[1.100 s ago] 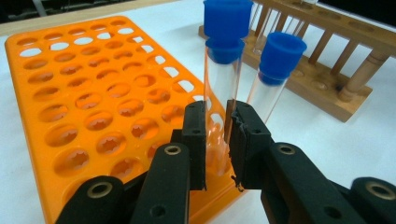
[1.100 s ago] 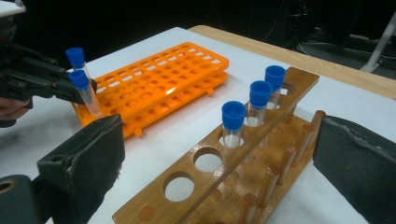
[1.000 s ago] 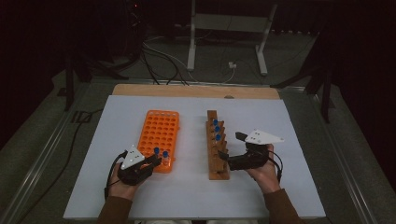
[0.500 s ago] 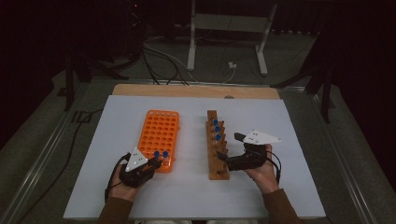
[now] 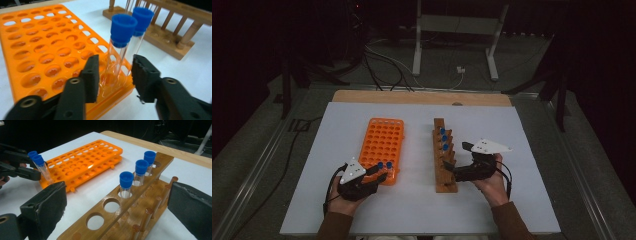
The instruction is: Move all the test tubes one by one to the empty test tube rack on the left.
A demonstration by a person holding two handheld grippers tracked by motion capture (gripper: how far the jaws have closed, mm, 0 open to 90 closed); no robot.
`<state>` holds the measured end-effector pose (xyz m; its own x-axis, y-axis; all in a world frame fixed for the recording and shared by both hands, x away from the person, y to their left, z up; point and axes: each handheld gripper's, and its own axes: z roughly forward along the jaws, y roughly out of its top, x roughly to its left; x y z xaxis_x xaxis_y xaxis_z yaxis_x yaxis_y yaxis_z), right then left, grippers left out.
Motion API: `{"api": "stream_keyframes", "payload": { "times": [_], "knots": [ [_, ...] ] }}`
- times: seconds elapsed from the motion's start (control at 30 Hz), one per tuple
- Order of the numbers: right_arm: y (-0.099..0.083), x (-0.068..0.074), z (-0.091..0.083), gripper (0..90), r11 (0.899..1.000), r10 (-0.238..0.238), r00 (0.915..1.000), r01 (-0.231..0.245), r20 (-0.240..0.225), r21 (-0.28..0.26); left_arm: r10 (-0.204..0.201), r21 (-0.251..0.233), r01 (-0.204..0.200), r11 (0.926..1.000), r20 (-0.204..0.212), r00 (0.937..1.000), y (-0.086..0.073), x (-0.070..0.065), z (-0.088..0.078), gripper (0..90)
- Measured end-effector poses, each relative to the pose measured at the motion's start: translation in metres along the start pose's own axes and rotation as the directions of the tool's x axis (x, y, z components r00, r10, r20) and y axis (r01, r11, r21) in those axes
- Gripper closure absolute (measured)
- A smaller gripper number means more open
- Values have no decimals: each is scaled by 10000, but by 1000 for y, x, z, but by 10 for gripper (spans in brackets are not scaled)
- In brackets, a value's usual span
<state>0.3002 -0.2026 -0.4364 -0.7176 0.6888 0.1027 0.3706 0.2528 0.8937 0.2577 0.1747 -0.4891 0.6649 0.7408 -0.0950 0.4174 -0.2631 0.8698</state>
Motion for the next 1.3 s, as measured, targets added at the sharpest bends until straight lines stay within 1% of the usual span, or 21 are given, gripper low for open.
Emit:
{"api": "stream_keyframes", "payload": {
  "times": [0.1, 0.13, 0.17, 0.23, 0.3, 0.37, 0.4, 0.47, 0.5, 0.53, 0.63, 0.7, 0.77, 0.9, 1.3],
  "knots": [
    [-1, -1, 3, 30, 9998, -107, 9999, 104, 125, 161, -232, -230, 235, 9995, 162, 9996, 1, 2, -2, 522],
    [-1, -1, 4, 33, 9997, -120, 9999, 118, 105, 234, -341, -273, 345, 9990, 150, 9993, 1, 3, -3, 494],
    [-1, -1, 5, 47, 9995, -133, 9999, 131, 64, 300, -426, -377, 427, 9984, 43, 9991, 1, 2, -3, 440],
    [-2, -2, 8, 56, 9993, -120, 9999, 121, -47, 359, -483, -566, 483, 9972, 24, 9988, 2, 3, -6, 391],
    [-2, -3, 10, 69, 9992, -122, 9999, 126, -91, 374, -611, -789, 600, 9951, -124, 9981, 3, 5, -8, 334],
    [-2, -4, 13, 103, 9994, -122, 9999, 123, -32, 330, -748, -940, 715, 9930, -319, 9967, 4, 5, -10, 246],
    [-2, -4, 14, 123, 9995, -83, 10000, 84, -34, 310, -785, -950, 741, 9927, -438, 9960, 5, 6, -10, 179],
    [-3, -4, 17, 153, 9996, -42, 10000, 42, -5, 288, -781, -937, 716, 9930, -673, 9947, 6, 6, -11, 93],
    [-3, -4, 18, 175, 9995, -34, 10000, 35, -19, 300, -807, -918, 728, 9931, -849, 9931, 6, 6, -10, 34],
    [-3, -3, 19, 198, 9995, -51, 10000, 51, -7, 322, -797, -954, 708, 9929, -930, 9925, 7, 6, -11, 5],
    [-4, -2, 24, 282, 9992, -93, 9998, 86, 169, 398, -889, -1147, 770, 9904, -1022, 9908, 8, 6, -12, 5],
    [-4, -2, 25, 347, 9991, -132, 9999, 128, 82, 401, -926, -1169, 797, 9899, -1100, 9896, 7, 7, -12, 5],
    [-5, -2, 27, 379, 9989, -211, 9998, 209, 50, 419, -989, -1180, 856, 9893, -1125, 9887, 7, 7, -12, 5],
    [-6, -5, 31, 403, 9991, -82, 9999, 79, 86, 409, -1087, -1215, 943, 9881, -1182, 9870, 6, 9, -12, 5],
    [-9, -7, 39, 430, 9992, 20, 9999, -27, 164, 405, -1238, -1194, 1091, 9868, -1238, 9845, 5, 11, -12, 5]
  ]
}}
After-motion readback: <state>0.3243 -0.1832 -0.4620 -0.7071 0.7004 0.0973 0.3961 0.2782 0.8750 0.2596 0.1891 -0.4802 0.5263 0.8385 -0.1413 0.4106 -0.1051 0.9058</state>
